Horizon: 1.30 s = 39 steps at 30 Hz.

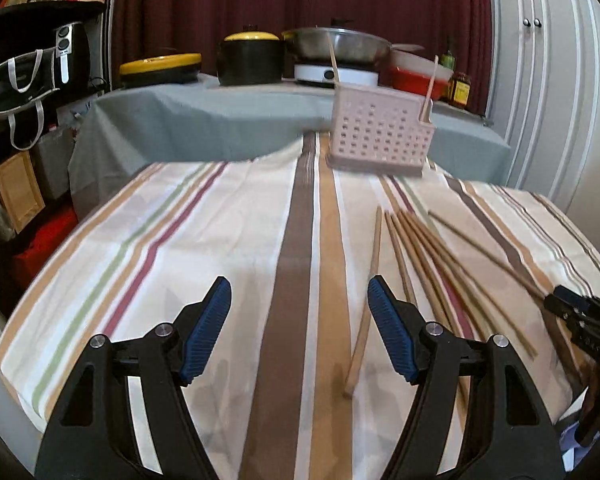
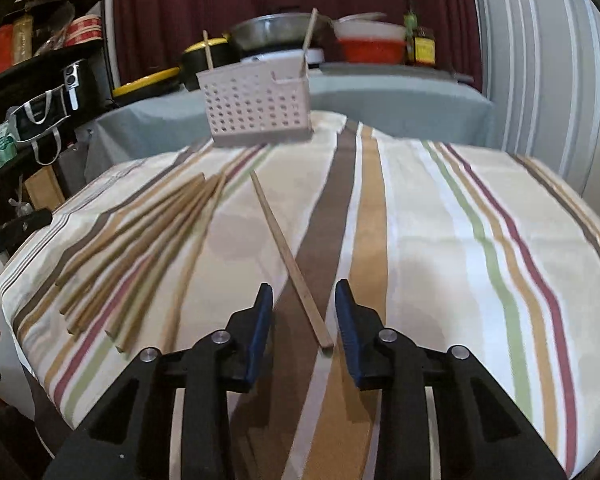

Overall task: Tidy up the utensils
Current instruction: 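Move both open tools back down to the remaining chopsticks, then close the right tool on another chopstick while the left tool grasps one too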

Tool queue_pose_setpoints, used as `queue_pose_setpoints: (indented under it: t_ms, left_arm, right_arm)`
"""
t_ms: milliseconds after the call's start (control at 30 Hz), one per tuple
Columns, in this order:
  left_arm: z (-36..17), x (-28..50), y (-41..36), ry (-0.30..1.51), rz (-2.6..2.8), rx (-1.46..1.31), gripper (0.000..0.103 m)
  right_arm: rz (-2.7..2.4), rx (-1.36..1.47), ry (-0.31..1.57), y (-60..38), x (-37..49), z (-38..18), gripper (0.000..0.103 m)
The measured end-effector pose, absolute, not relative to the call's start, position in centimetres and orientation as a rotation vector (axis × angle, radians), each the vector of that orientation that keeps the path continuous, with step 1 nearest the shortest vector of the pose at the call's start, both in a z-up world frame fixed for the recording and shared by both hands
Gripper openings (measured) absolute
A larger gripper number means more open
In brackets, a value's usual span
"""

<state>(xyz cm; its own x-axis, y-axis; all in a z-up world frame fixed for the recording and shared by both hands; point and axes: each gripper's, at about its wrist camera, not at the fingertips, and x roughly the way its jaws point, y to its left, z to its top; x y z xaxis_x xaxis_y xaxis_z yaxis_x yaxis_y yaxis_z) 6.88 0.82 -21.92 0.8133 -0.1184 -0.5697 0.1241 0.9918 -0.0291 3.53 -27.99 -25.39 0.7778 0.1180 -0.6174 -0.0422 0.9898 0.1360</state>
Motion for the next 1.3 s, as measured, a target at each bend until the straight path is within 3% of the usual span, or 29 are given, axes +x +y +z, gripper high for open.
queue_pose_setpoints:
  t_ms: [200, 333, 400, 800, 900, 1300]
  left_arm:
    - [-23.6, 6.0, 0.3, 0.642, -0.152, 0.018, 0.069]
    - [-24.5, 5.4, 0.0, 0.652, -0.172, 0.024, 0.067]
    - [-25.0, 5.3, -0.4, 0.660, -0.183, 0.035, 0.057]
    - [-26.9, 5.6, -1.7, 0.663, -0.253, 0.100, 0.023]
    - [-26.9, 5.4, -2.0, 0.658, -0.275, 0.109, 0.009]
    - [-25.4, 4.6, -2.3, 0.623, -0.283, 0.128, 0.006]
  right_arm:
    - [0.102, 0.103, 0.679, -27.5, 3.2, -25.5, 0.012]
    - [0.113, 0.100, 0.674, -27.0, 2.7, -25.6, 0.009]
    - [0.115, 0.100, 0.674, -26.7, 2.3, -25.7, 0.009]
    - [0.117, 0.110, 0.668, -26.4, 2.0, -25.9, 0.009]
    - [0.119, 0.112, 0.663, -26.4, 1.9, -25.9, 0.008]
    - [0.122, 0.109, 0.617, -26.1, 1.0, -24.3, 0.007]
